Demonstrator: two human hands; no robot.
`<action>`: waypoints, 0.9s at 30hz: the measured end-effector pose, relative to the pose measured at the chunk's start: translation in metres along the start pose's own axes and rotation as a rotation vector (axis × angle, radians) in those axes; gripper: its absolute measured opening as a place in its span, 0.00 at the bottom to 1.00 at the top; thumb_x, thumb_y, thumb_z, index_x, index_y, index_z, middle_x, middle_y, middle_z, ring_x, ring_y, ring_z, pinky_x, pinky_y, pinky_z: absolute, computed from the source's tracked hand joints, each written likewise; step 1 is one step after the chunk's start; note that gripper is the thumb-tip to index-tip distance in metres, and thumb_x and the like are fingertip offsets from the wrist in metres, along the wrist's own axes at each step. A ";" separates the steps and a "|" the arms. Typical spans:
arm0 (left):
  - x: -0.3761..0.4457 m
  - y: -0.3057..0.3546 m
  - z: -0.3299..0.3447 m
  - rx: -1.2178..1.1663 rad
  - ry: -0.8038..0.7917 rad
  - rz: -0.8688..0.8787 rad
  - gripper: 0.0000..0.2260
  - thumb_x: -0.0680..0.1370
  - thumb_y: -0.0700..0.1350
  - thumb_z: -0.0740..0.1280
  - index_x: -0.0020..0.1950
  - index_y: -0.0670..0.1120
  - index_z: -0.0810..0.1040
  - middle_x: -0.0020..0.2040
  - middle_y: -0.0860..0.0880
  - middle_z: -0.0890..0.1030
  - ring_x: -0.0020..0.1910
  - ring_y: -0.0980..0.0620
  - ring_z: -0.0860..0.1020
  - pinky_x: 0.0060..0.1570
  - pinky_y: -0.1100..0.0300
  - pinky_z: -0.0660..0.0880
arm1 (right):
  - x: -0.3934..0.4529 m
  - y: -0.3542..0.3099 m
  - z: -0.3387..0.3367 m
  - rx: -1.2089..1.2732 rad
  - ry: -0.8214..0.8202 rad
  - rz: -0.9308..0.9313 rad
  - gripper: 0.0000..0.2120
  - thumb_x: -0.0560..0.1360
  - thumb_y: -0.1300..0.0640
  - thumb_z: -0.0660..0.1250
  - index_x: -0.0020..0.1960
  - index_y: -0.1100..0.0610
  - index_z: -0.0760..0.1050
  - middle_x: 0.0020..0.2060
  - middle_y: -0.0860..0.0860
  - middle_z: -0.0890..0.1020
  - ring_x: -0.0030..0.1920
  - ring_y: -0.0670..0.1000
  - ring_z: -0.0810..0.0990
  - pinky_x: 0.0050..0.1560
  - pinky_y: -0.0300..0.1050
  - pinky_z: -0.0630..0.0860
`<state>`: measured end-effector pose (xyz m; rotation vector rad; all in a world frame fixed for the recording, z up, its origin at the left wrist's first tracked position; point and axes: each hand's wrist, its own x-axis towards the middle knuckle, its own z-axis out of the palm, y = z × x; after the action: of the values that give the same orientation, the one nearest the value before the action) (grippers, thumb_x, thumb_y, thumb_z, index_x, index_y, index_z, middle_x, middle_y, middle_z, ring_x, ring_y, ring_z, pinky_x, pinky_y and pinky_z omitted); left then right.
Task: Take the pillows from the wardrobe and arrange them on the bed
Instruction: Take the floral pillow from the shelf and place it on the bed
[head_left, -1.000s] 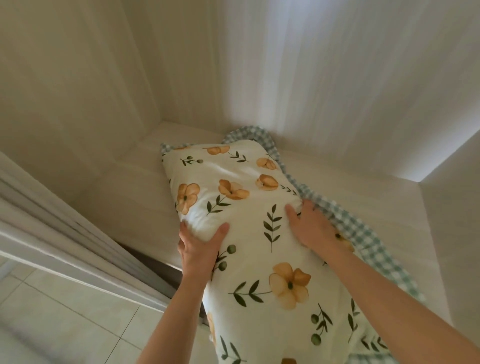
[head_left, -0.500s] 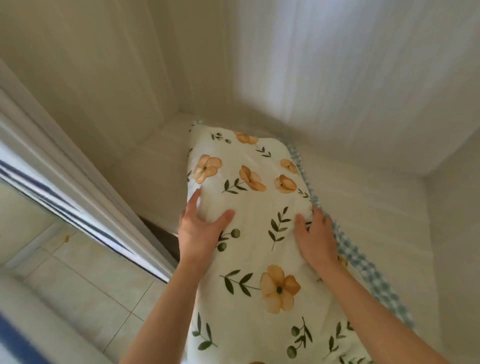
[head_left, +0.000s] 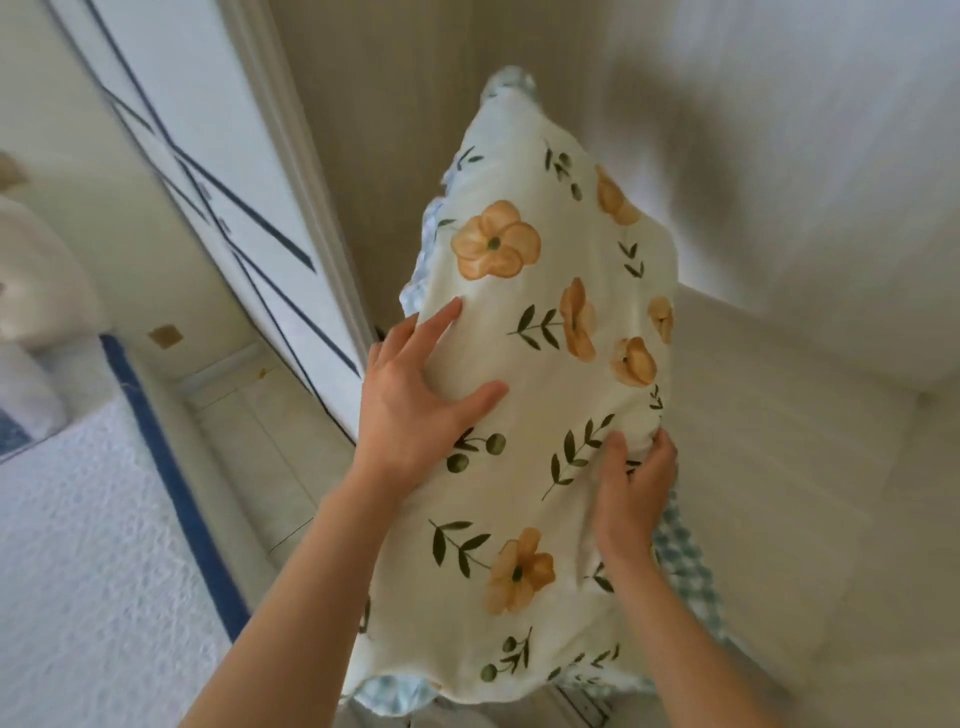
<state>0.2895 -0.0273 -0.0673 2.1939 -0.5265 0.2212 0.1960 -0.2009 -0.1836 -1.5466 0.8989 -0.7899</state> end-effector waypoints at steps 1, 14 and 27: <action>-0.009 0.002 -0.013 0.010 0.017 0.035 0.36 0.67 0.66 0.73 0.73 0.64 0.65 0.66 0.59 0.70 0.65 0.59 0.65 0.63 0.60 0.61 | -0.011 0.000 0.003 0.070 -0.016 0.008 0.22 0.76 0.45 0.63 0.68 0.46 0.62 0.60 0.43 0.68 0.52 0.30 0.69 0.47 0.26 0.66; -0.113 -0.054 -0.145 -0.001 0.648 -0.459 0.35 0.66 0.78 0.57 0.66 0.58 0.70 0.53 0.51 0.79 0.54 0.48 0.77 0.55 0.41 0.76 | -0.147 -0.035 0.081 0.348 -0.534 -0.190 0.33 0.73 0.47 0.66 0.73 0.43 0.54 0.71 0.51 0.62 0.69 0.45 0.67 0.66 0.42 0.70; -0.186 -0.158 -0.239 0.091 1.040 -0.633 0.36 0.68 0.75 0.62 0.73 0.68 0.58 0.64 0.56 0.75 0.60 0.51 0.75 0.59 0.42 0.74 | -0.241 -0.057 0.218 0.241 -0.983 -0.295 0.32 0.72 0.45 0.67 0.71 0.41 0.55 0.63 0.39 0.62 0.63 0.31 0.64 0.59 0.36 0.68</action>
<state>0.1987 0.3015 -0.0915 1.8786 0.7422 0.9532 0.2747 0.1185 -0.1632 -1.5956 -0.1419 -0.2338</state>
